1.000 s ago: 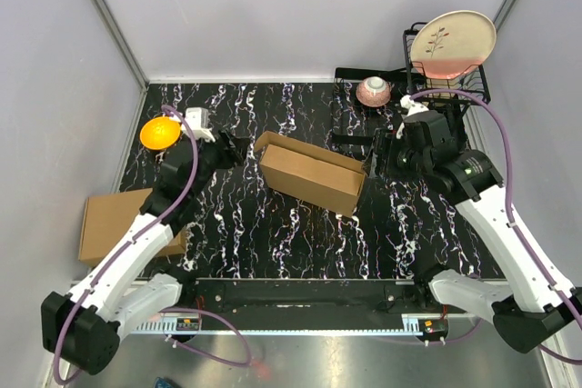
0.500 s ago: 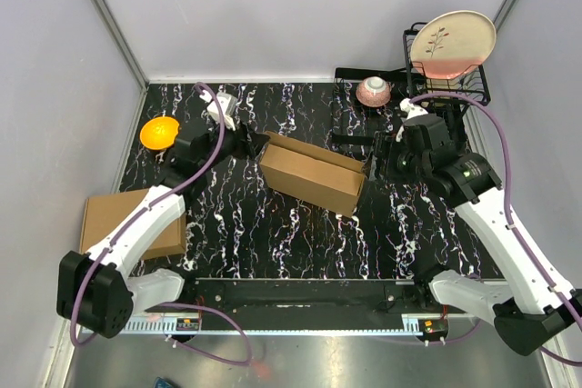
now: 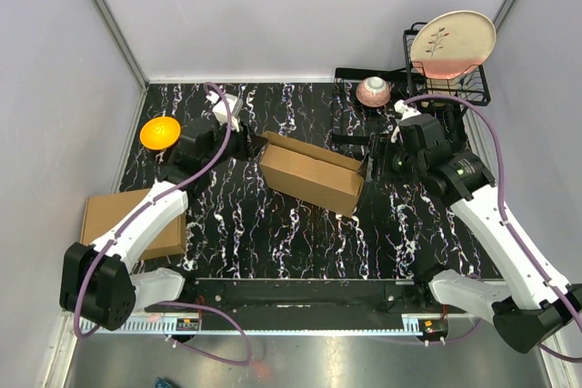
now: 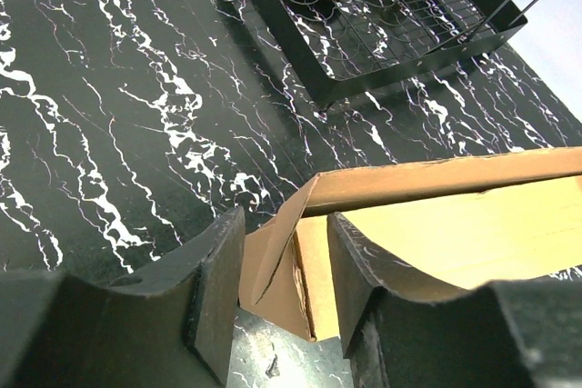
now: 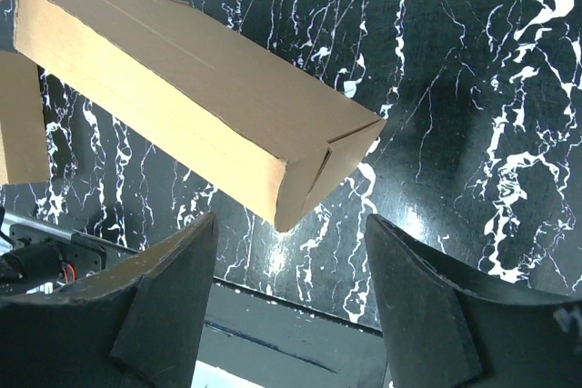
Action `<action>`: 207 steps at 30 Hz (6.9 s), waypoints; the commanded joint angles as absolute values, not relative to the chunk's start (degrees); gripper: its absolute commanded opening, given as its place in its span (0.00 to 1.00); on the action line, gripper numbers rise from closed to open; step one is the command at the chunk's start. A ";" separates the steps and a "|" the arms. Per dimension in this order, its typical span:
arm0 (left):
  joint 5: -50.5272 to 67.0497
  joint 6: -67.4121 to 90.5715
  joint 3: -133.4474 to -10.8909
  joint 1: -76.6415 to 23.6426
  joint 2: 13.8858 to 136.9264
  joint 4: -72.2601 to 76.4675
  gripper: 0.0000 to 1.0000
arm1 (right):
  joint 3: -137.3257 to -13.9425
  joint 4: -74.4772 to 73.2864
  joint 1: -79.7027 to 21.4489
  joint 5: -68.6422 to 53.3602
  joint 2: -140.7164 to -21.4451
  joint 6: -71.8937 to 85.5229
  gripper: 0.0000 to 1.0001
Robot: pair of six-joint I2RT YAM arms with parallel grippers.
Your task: Fold the paper box
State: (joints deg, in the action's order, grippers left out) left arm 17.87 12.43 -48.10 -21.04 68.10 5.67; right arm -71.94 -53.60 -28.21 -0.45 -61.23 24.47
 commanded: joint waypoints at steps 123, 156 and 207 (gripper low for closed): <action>19.25 19.07 -65.13 -22.32 72.95 -12.48 0.01 | -65.39 -44.39 -29.53 -3.95 -67.85 23.82 0.25; 23.64 25.13 -60.20 -22.32 73.30 -8.17 0.00 | -59.24 -40.61 -29.53 -1.76 -70.31 24.35 0.24; 26.89 29.79 -70.49 -20.48 79.19 -21.53 0.00 | -57.74 -40.69 -31.46 3.08 -72.77 22.85 0.00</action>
State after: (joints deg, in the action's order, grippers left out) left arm 18.28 26.02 -67.81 -19.66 78.96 -21.21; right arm -61.06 -35.11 -30.02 3.60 -68.93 23.83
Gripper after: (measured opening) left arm 0.023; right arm 0.164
